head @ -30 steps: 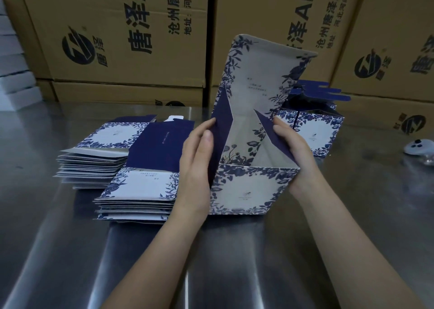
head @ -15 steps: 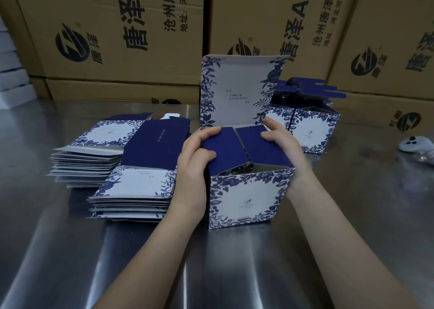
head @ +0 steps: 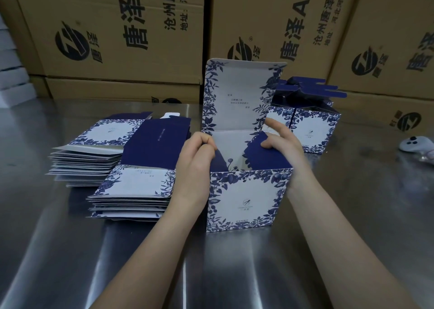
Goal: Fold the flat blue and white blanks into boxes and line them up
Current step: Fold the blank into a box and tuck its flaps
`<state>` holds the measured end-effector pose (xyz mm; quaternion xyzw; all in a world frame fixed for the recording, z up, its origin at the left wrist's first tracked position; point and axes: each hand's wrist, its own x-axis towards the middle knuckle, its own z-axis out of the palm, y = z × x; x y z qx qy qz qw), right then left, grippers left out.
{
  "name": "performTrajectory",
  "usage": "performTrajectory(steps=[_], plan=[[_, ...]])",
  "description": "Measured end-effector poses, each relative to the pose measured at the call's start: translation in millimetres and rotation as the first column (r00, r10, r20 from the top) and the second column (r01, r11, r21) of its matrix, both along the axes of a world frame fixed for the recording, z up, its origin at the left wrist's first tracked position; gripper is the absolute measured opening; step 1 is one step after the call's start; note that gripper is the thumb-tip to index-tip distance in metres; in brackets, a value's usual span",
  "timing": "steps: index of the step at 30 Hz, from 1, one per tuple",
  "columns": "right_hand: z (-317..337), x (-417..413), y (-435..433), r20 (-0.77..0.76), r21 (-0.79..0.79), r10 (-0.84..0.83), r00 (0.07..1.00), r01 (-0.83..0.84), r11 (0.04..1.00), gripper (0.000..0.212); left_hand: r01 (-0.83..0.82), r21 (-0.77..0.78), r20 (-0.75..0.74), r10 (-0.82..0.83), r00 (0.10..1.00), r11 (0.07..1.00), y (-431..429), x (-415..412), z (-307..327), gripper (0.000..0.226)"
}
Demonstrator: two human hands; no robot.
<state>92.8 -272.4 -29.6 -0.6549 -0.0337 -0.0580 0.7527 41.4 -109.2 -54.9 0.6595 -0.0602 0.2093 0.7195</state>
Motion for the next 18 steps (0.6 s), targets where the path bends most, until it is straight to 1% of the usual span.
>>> performTrajectory(steps=[3, 8, 9, 11, 12, 13, 15, 17, 18], plan=[[-2.9, -0.8, -0.4, 0.035, 0.003, -0.018, 0.999, 0.018, 1.000, 0.030, 0.007, -0.005, -0.005, -0.007, 1.000, 1.000, 0.4, 0.0, 0.0, 0.007], [-6.8, 0.4, -2.1, 0.067, 0.039, 0.091, 0.994, -0.093, 0.995, 0.020, 0.106, -0.078, -0.014, -0.107, 0.994, 0.991, -0.5, -1.7, -4.2, 0.012], [-7.8, 1.2, -3.4, 0.068, 0.053, 0.122, 0.990, -0.125, 0.991, 0.020, 0.121, -0.096, -0.014, -0.123, 0.992, 0.988, -0.1, -1.7, -4.7, 0.014], [-11.3, 2.6, -6.5, 0.085, 0.085, 0.241, 0.967, -0.248, 0.965, 0.014, 0.117, -0.138, -0.027, -0.122, 0.992, 0.983, 1.8, -0.4, -3.9, 0.025], [-12.9, 2.5, -8.2, 0.091, 0.075, 0.299, 0.950, -0.306, 0.949, 0.014, 0.103, -0.151, -0.038, -0.110, 0.993, 0.983, 3.3, 0.4, -3.1, 0.030], [-14.7, 3.0, -10.2, 0.091, 0.041, 0.345, 0.934, -0.350, 0.936, 0.018, 0.088, -0.154, -0.049, -0.096, 0.994, 0.984, 4.9, 1.1, -2.1, 0.031], [-17.5, 4.4, -12.0, 0.090, -0.014, 0.391, 0.916, -0.392, 0.920, 0.026, 0.058, -0.135, -0.056, -0.066, 0.996, 0.989, 7.5, 2.0, -0.6, 0.027], [-18.8, 6.5, -11.3, 0.093, -0.046, 0.375, 0.922, -0.372, 0.927, 0.028, 0.041, -0.104, -0.038, -0.045, 0.998, 0.994, 7.6, 1.2, 0.3, 0.021], [-18.7, 8.0, -10.6, 0.098, -0.090, 0.342, 0.935, -0.334, 0.938, 0.029, 0.036, -0.088, -0.035, -0.039, 0.999, 0.995, 7.4, 0.7, 1.1, 0.019]])
